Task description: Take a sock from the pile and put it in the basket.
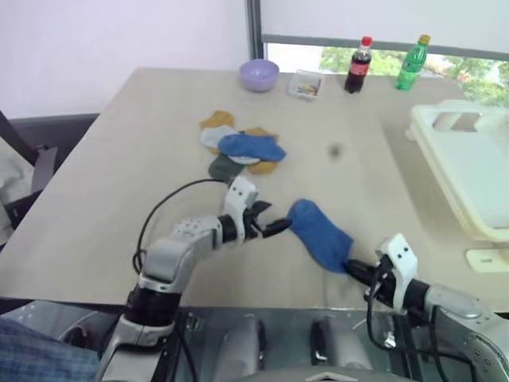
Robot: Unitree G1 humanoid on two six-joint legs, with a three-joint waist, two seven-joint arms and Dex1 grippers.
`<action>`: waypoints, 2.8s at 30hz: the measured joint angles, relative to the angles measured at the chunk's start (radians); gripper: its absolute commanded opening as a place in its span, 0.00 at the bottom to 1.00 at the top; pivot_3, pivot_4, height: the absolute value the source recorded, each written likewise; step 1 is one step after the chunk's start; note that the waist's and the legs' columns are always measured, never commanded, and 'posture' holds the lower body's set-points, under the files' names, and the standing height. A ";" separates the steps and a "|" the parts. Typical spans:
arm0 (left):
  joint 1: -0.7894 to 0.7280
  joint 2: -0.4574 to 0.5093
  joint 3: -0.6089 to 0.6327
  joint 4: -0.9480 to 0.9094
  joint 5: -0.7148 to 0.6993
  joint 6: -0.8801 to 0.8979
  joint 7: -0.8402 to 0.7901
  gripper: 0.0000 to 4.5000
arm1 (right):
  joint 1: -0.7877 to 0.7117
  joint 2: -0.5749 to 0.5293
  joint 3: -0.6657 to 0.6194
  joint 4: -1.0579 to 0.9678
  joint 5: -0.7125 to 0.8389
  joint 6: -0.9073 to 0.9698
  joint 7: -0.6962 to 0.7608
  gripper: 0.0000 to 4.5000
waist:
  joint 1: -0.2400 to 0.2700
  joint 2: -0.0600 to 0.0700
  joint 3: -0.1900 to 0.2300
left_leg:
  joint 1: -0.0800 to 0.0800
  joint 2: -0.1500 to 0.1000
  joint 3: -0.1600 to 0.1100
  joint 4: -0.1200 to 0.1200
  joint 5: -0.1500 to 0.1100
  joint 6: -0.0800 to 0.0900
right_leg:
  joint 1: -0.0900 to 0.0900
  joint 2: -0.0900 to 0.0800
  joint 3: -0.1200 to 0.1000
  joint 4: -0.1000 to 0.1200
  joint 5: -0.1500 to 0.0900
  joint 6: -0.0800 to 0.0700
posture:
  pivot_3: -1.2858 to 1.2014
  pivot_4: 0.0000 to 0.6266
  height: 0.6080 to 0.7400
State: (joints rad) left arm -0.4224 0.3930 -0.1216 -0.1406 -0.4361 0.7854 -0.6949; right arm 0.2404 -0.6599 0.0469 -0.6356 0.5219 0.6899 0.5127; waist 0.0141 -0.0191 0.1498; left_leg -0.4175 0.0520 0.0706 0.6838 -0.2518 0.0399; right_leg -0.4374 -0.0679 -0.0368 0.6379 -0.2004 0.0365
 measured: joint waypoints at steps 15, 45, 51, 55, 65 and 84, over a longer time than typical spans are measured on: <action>-0.120 -0.016 -0.151 0.264 0.142 -0.242 -0.178 0.96 | -0.243 -0.169 0.067 0.379 -0.284 -0.483 0.340 0.02 | 0.000 -0.007 0.005 | -0.002 -0.004 0.001 -0.002 -0.002 0.003 | 0.001 0.000 0.001 -0.007 0.000 0.001 | 0.52 0.24 0.97; 0.077 0.173 -0.161 -0.039 0.078 -0.137 -0.286 0.96 | -0.242 -0.165 0.019 0.441 -0.352 -0.632 0.440 1.00 | 0.002 -0.004 0.006 | 0.003 -0.003 0.001 -0.002 -0.002 0.003 | 0.005 0.000 0.001 -0.005 0.000 0.001 | 0.52 0.24 0.97; 0.075 0.187 -0.158 -0.035 0.077 -0.140 -0.298 0.96 | -0.180 -0.153 -0.041 0.368 -0.281 -0.542 0.430 1.00 | -0.001 -0.004 0.006 | 0.003 -0.003 0.001 -0.001 -0.002 0.003 | 0.005 0.000 0.001 -0.005 0.000 0.001 | 0.52 0.24 0.97; 0.075 0.214 -0.142 -0.038 0.043 -0.110 -0.328 0.96 | -0.177 -0.137 -0.103 0.347 -0.249 -0.525 0.393 1.00 | 0.000 -0.004 0.006 | 0.003 -0.003 0.001 -0.002 -0.002 0.003 | 0.005 0.000 0.001 -0.004 0.000 0.001 | 0.52 0.24 0.97; 0.104 0.251 -0.126 -0.074 0.007 -0.074 -0.373 0.96 | -0.162 -0.103 -0.161 0.337 -0.220 -0.509 0.353 1.00 | 0.000 -0.003 0.007 | 0.003 -0.003 0.001 -0.002 -0.002 0.003 | 0.005 -0.001 0.001 -0.005 0.000 0.001 | 0.52 0.24 0.97; -0.089 0.106 -0.041 0.156 0.039 -0.227 -0.291 0.96 | -0.080 -0.039 -0.261 0.134 -0.021 -0.386 0.312 1.00 | 0.010 -0.004 0.007 | 0.002 -0.004 0.000 0.002 -0.002 0.003 | 0.006 -0.001 0.001 -0.004 0.001 0.002 | 0.52 0.24 0.97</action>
State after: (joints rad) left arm -0.5115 0.4991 -0.1628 0.0152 -0.3971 0.5579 -0.9860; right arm 0.1607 -0.6993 -0.2137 -0.5015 0.5012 0.3035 0.8249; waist 0.0238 -0.0227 0.1570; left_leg -0.4153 0.0476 0.0707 0.6854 -0.2534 0.0434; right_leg -0.4312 -0.0688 -0.0363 0.6342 -0.1994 0.0385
